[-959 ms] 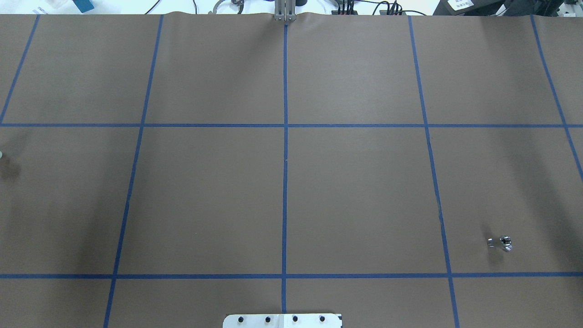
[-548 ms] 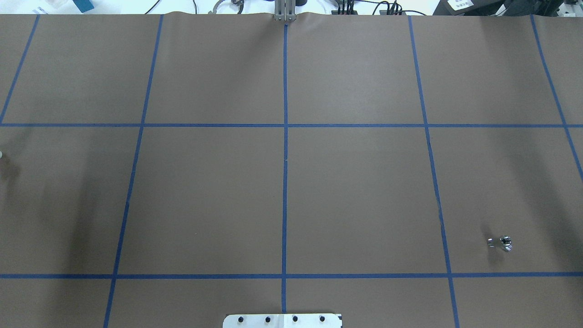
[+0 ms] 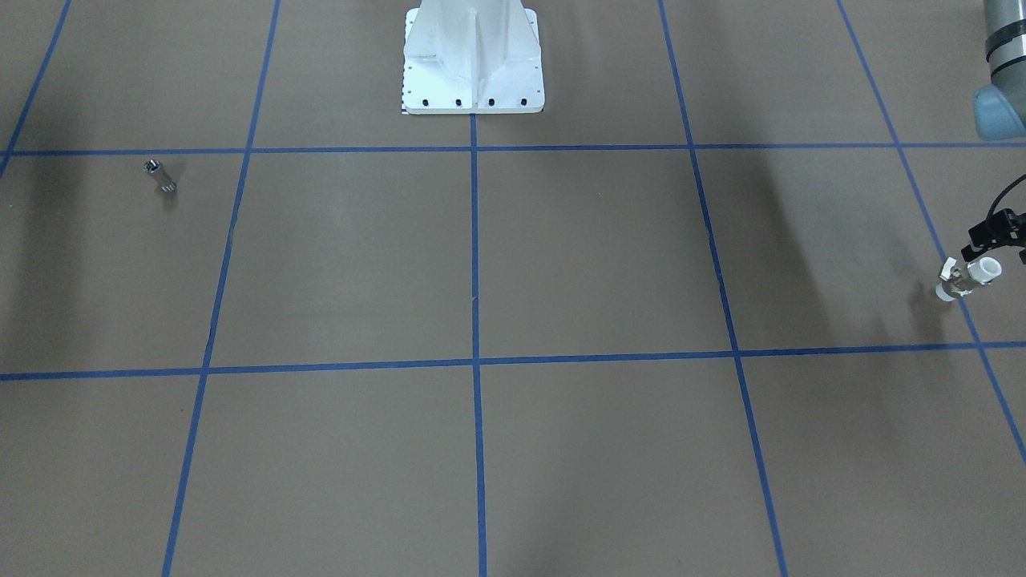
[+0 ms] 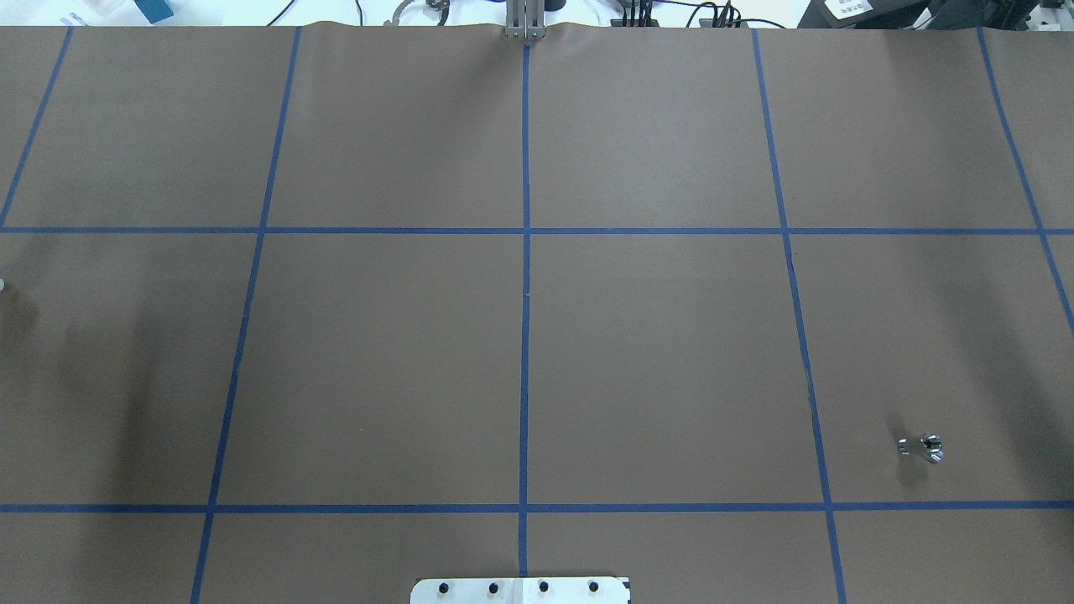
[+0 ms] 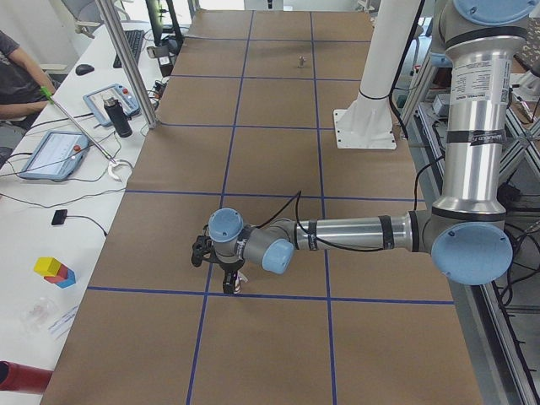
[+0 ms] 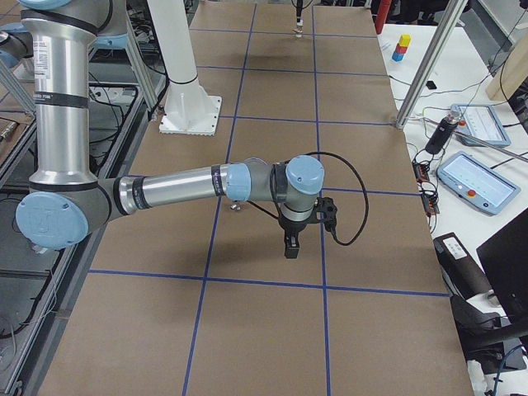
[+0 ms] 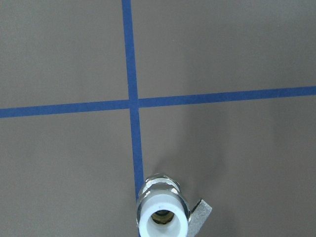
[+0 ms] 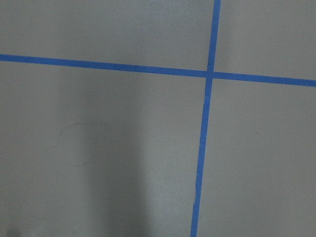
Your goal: Assemble PPR valve and pipe with both arms
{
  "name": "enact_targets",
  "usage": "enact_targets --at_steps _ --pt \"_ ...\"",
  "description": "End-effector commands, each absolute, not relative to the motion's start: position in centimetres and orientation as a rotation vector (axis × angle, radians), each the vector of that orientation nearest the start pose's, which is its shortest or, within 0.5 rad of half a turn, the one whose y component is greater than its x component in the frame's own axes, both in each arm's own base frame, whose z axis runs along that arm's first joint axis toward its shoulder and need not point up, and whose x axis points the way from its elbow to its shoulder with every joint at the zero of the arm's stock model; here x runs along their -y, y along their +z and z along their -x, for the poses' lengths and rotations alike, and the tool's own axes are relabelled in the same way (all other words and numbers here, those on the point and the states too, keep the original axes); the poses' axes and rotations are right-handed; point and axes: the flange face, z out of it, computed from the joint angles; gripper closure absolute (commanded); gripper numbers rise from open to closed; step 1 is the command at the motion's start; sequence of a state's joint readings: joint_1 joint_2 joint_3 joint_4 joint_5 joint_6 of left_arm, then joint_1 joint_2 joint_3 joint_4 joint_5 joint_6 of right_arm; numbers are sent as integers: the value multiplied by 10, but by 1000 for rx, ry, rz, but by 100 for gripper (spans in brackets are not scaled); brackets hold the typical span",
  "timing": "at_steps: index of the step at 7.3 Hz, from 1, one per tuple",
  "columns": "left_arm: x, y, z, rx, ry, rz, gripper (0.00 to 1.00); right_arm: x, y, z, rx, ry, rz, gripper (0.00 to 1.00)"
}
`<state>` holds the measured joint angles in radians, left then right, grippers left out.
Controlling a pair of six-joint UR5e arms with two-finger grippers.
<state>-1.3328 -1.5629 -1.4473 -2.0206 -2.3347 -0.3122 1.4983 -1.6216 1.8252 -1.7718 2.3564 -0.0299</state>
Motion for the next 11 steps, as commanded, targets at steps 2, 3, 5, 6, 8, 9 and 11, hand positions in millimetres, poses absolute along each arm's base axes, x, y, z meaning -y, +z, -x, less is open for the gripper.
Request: enact_targets --at_steps 2,3,5,6,8,9,11 --pt "511 683 -57 -805 45 -74 7 467 578 -21 787 -107 24 1" --pt "513 688 -58 -803 42 -67 10 467 578 -21 787 -107 25 1" --pt "513 688 -59 -803 42 -64 31 467 577 -20 801 -107 25 1" --pt "513 689 -59 -803 41 -63 35 467 577 -20 807 -106 25 1" --pt "513 689 -59 -802 39 -61 35 467 577 -20 807 -105 26 1" --pt "513 688 -59 -802 39 -61 35 467 577 -20 807 -105 26 1" --pt "512 690 -59 -802 42 -59 35 467 578 -20 807 -104 27 1"
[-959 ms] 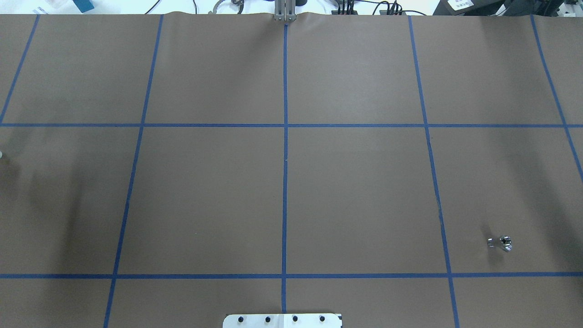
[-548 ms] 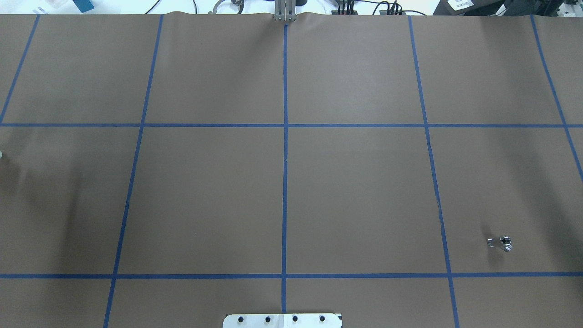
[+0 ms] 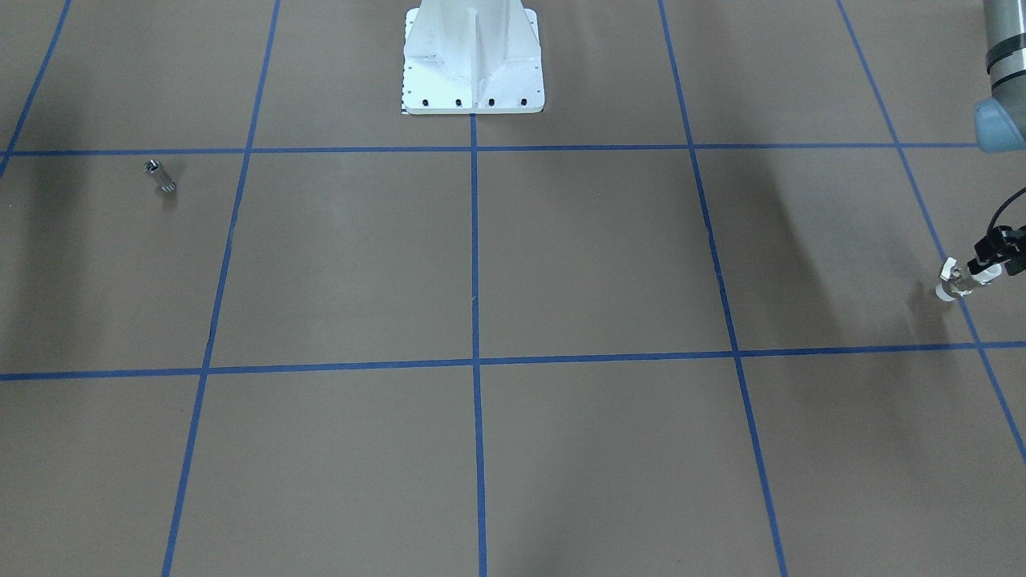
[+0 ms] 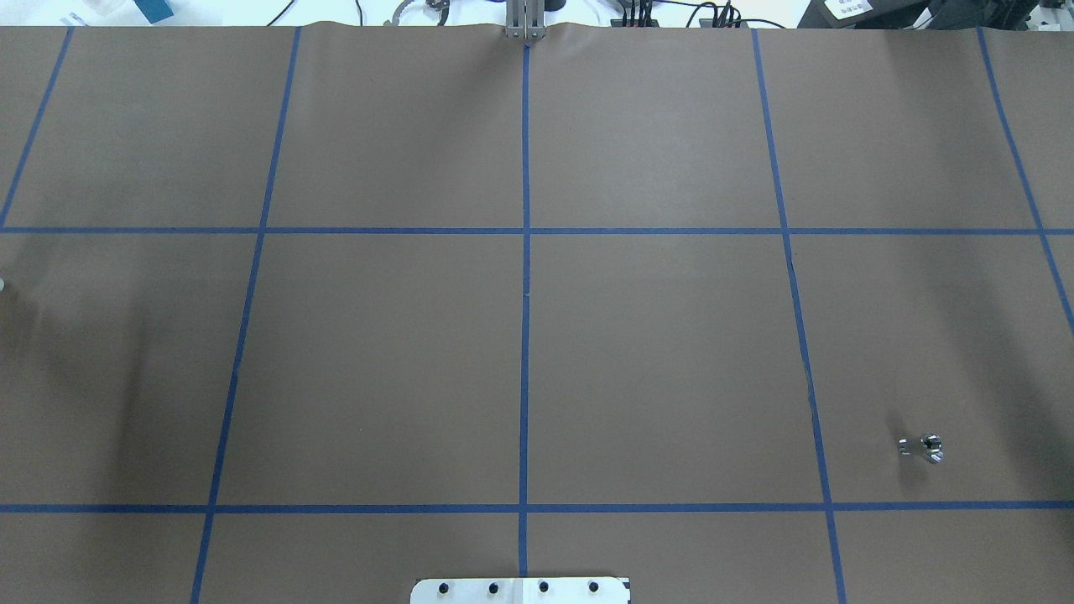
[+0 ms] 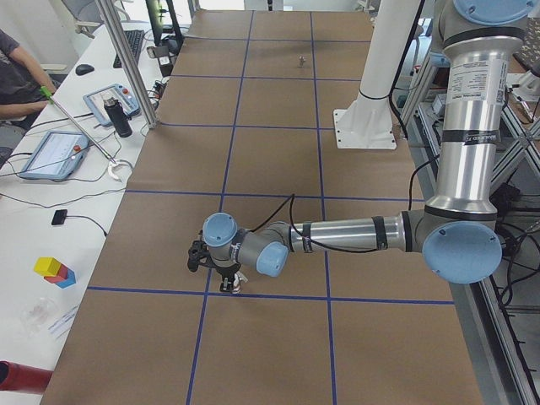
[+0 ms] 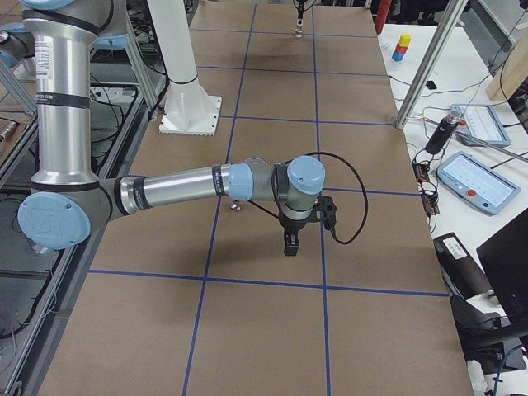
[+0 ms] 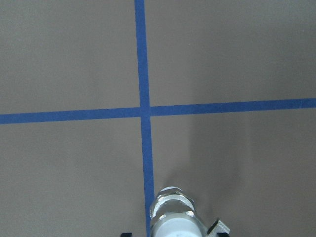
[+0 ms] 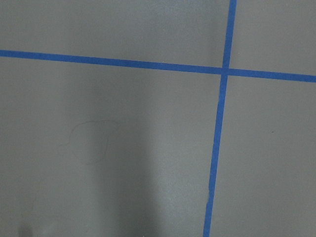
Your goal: Assemble PPR valve and pipe with both arms
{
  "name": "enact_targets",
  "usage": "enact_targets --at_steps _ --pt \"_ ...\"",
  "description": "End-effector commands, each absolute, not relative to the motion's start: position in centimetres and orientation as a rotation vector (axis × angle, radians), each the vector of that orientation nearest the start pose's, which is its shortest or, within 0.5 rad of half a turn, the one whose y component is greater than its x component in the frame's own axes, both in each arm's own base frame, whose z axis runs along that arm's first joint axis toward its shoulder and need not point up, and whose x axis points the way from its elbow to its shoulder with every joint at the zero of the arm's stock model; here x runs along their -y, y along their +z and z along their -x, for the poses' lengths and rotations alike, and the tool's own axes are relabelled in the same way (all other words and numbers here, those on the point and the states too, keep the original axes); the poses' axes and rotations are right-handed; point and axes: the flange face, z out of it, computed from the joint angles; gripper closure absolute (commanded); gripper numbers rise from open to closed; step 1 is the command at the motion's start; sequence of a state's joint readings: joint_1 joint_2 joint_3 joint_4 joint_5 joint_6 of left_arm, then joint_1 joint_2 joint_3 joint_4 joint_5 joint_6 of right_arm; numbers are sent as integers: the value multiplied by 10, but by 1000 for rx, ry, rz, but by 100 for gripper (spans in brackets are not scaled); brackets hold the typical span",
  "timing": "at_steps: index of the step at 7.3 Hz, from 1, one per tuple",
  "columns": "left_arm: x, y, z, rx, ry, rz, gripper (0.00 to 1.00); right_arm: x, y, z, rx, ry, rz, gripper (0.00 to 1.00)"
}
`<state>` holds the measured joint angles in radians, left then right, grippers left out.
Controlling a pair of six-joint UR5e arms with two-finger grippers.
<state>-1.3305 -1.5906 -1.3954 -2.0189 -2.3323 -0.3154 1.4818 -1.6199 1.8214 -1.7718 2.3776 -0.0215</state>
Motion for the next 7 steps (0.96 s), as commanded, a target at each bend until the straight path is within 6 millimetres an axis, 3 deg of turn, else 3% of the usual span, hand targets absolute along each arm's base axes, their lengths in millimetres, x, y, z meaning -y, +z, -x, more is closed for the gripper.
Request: enact_targets --at_steps 1,3,4,5,7 --pt "512 691 -60 -801 43 -57 35 467 577 -20 808 -104 27 1" --pt "512 691 -60 -801 42 -55 45 467 577 -20 808 -104 26 1" --pt "511 691 -60 -804 41 -52 76 467 576 -20 810 -104 27 1" --pt "513 687 -61 -807 39 -52 100 467 575 -20 810 -104 25 1" --pt "514 681 -61 -811 33 -57 100 466 575 -18 830 -105 27 1"
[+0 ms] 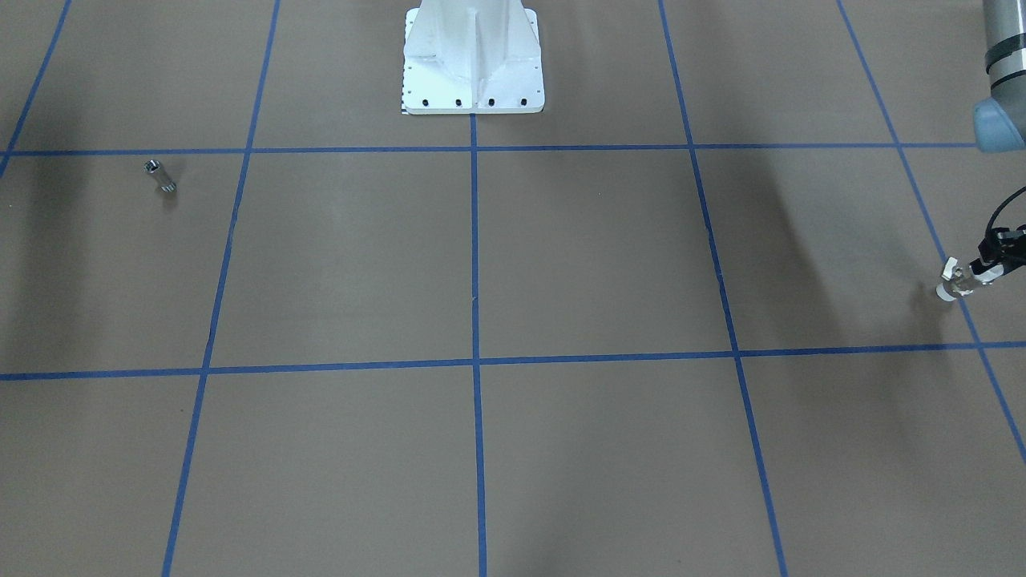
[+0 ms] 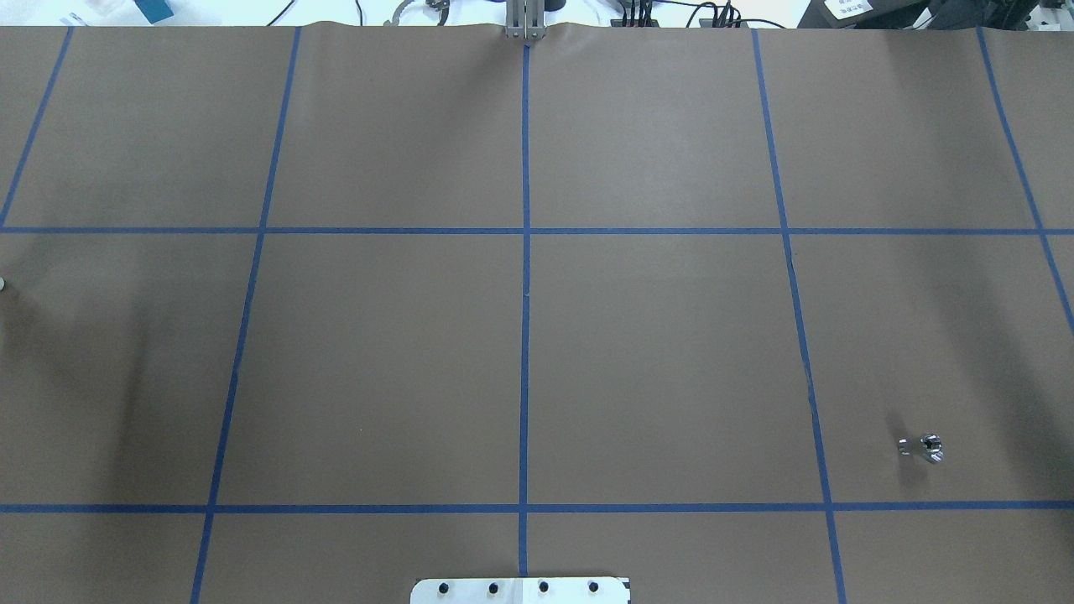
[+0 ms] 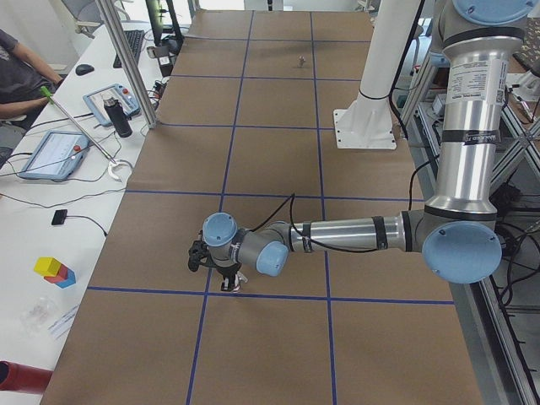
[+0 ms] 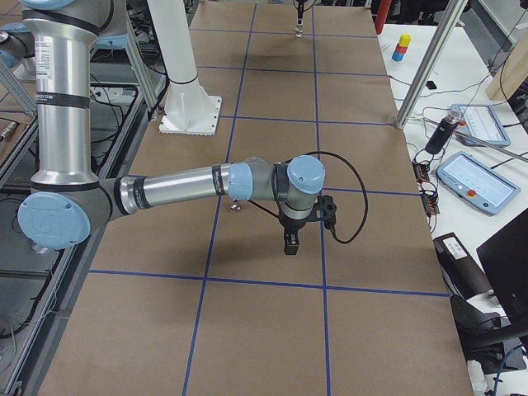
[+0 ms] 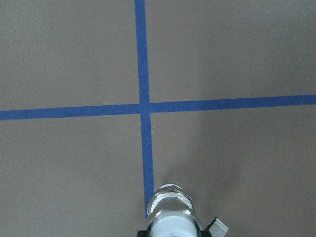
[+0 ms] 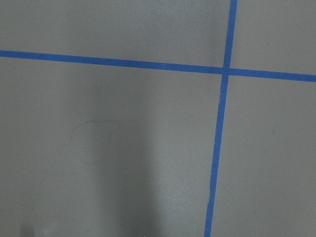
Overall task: Assemble PPR valve and pipe with both arms
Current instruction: 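Carry the white valve with the left gripper toward the table center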
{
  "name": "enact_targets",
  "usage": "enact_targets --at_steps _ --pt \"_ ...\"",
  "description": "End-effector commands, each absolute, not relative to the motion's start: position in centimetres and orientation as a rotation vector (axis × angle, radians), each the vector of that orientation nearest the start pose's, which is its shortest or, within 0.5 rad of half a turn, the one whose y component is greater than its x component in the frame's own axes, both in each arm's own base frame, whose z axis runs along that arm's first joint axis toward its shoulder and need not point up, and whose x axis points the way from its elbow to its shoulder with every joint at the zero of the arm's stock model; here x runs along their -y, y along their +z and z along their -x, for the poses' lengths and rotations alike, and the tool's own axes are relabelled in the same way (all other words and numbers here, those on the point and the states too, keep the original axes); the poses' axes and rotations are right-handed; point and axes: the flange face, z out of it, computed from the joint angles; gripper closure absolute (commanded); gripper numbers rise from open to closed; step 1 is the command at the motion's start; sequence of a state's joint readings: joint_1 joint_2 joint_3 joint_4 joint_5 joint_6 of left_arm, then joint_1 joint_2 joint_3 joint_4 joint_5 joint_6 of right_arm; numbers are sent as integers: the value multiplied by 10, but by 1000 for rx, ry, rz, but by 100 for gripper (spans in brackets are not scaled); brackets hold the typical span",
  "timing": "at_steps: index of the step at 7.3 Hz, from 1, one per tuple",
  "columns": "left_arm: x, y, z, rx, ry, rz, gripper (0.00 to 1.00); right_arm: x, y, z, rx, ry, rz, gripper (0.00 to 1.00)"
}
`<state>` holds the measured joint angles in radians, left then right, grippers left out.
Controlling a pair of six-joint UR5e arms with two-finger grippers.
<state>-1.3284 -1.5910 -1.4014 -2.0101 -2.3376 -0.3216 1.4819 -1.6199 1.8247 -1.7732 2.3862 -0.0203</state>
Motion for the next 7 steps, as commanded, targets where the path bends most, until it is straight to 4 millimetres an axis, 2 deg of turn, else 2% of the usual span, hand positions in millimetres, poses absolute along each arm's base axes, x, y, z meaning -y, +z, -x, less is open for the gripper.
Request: enact_targets --at_steps 1,2,3,4,5,6,7 --pt "522 653 -65 -843 12 -54 100 467 574 -18 834 -105 25 1" --pt "530 615 -68 -866 -14 -61 100 466 573 -18 835 -105 23 1" --pt "531 578 -79 -908 -24 -66 100 466 572 -18 832 -106 21 1" --pt "528 536 -108 -938 -42 -63 100 467 570 -18 832 -115 14 1" --pt "527 483 -154 -978 -63 -44 100 467 570 -18 831 -119 6 1" --pt "524 423 -210 -1014 -99 4 100 470 567 -17 833 -143 -35 1" --pt "520 377 -247 -1024 -105 38 100 467 570 -12 826 -163 -42 1"
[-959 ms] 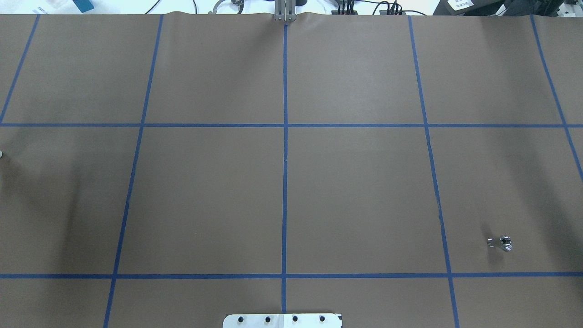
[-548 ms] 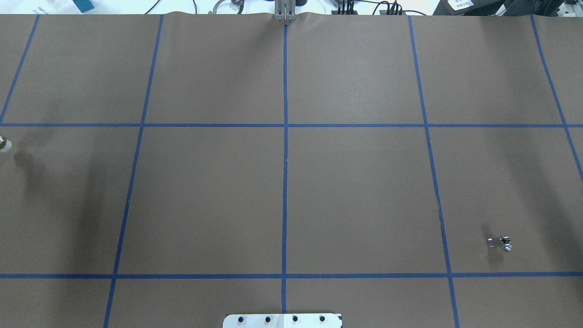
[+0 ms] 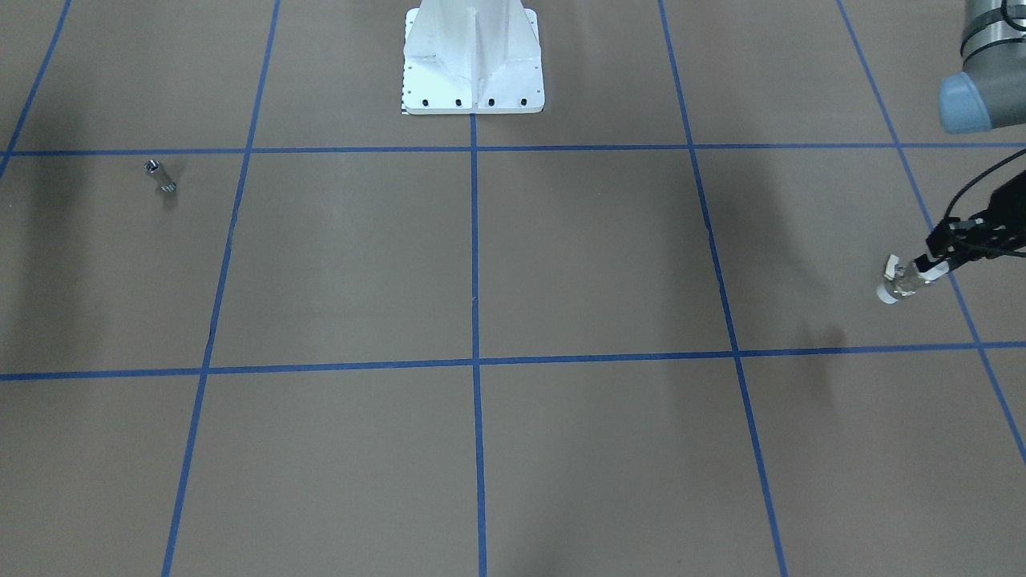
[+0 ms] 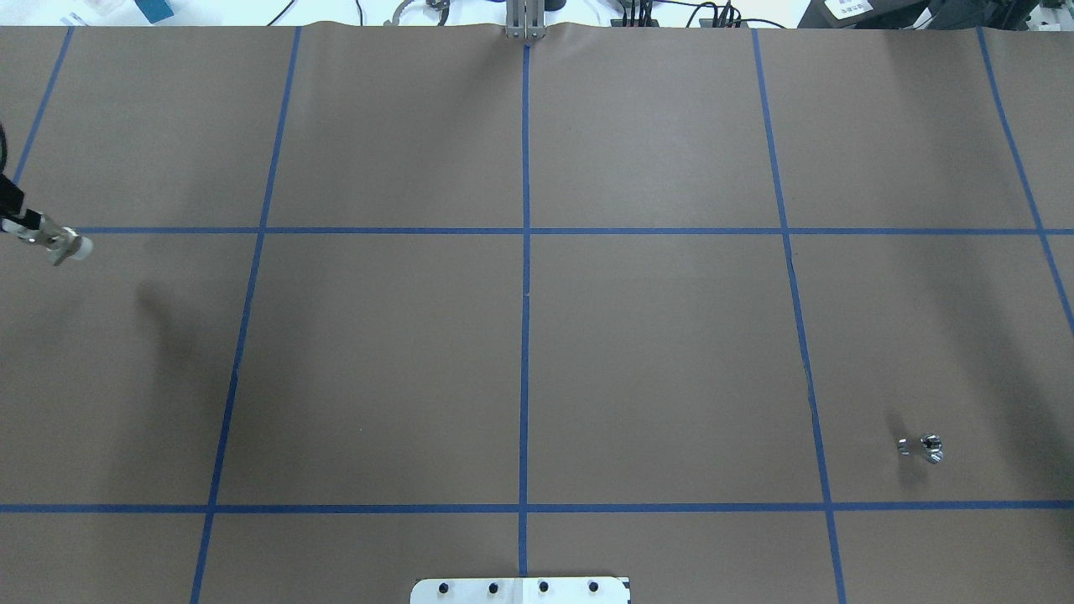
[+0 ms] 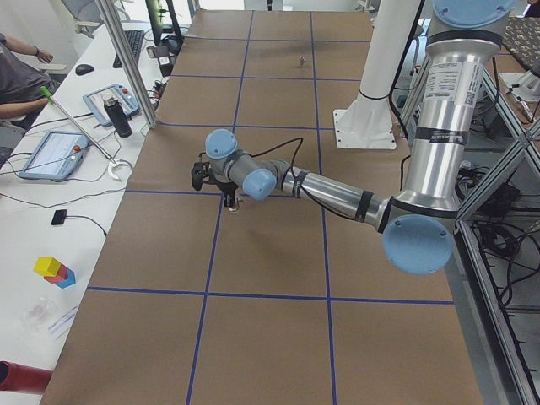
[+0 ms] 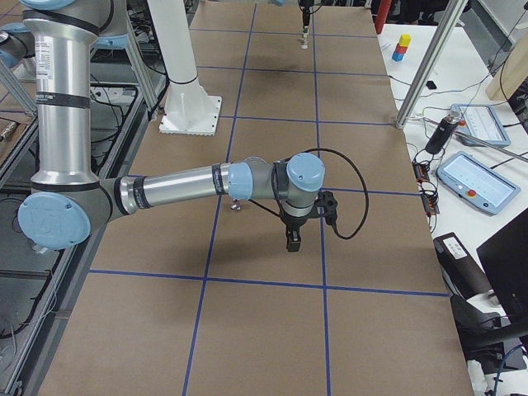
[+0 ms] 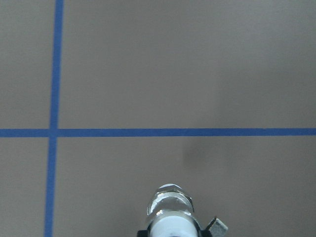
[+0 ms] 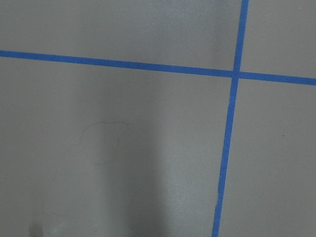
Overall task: Assemble PPR valve and pipe with both arms
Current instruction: 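Carry the white valve with the left gripper toward the table center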
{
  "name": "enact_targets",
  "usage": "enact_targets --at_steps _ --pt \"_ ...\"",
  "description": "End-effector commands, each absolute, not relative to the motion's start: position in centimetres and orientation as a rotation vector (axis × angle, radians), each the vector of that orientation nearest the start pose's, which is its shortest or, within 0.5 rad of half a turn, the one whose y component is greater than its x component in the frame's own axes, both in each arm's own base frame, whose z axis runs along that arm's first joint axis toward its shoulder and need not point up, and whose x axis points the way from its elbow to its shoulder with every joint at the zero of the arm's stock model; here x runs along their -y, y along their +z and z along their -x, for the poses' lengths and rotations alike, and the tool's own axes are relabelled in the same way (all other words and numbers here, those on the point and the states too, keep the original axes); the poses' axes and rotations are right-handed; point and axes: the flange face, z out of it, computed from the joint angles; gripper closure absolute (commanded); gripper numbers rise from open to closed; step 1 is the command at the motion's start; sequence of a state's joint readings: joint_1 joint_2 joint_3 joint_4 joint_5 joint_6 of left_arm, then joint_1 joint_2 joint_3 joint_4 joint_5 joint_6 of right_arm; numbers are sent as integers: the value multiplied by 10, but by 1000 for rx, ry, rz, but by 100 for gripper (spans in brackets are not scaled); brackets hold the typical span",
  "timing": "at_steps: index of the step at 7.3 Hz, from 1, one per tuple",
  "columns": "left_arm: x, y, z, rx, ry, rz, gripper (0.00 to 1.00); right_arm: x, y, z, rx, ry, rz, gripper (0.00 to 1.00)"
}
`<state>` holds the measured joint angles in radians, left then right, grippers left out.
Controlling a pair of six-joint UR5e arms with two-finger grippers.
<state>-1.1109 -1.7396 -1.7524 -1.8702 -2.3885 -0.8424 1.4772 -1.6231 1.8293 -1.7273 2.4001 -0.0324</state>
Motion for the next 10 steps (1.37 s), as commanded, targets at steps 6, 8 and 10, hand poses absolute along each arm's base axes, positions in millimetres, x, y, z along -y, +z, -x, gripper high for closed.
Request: enact_targets --at_steps 6,8,10 --pt "512 141 -518 -879 -195 29 100 469 568 -3 831 -180 -56 1" --pt "497 132 -554 -856 -195 11 100 466 573 -3 832 -172 -44 1" --pt "490 126 -578 -838 -197 18 100 464 575 -3 832 -171 -41 1"
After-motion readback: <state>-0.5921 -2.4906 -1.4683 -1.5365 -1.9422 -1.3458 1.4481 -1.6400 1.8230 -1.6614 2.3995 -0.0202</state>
